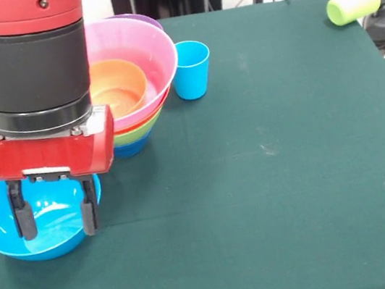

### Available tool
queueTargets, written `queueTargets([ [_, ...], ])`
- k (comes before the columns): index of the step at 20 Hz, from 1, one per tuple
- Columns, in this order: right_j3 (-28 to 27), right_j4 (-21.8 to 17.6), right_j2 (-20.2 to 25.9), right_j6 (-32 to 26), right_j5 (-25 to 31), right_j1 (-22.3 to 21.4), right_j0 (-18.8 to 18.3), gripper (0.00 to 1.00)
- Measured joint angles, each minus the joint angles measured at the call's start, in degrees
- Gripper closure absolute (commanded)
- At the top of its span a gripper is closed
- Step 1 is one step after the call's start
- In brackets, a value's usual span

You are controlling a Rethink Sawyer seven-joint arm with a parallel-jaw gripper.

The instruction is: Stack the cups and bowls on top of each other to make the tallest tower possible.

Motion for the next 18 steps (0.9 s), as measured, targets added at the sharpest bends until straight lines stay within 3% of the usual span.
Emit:
queueTargets([
  [18, 3.0, 2.3, -6.1, 0.0, 0.0, -0.3, 0.9, 0.00],
])
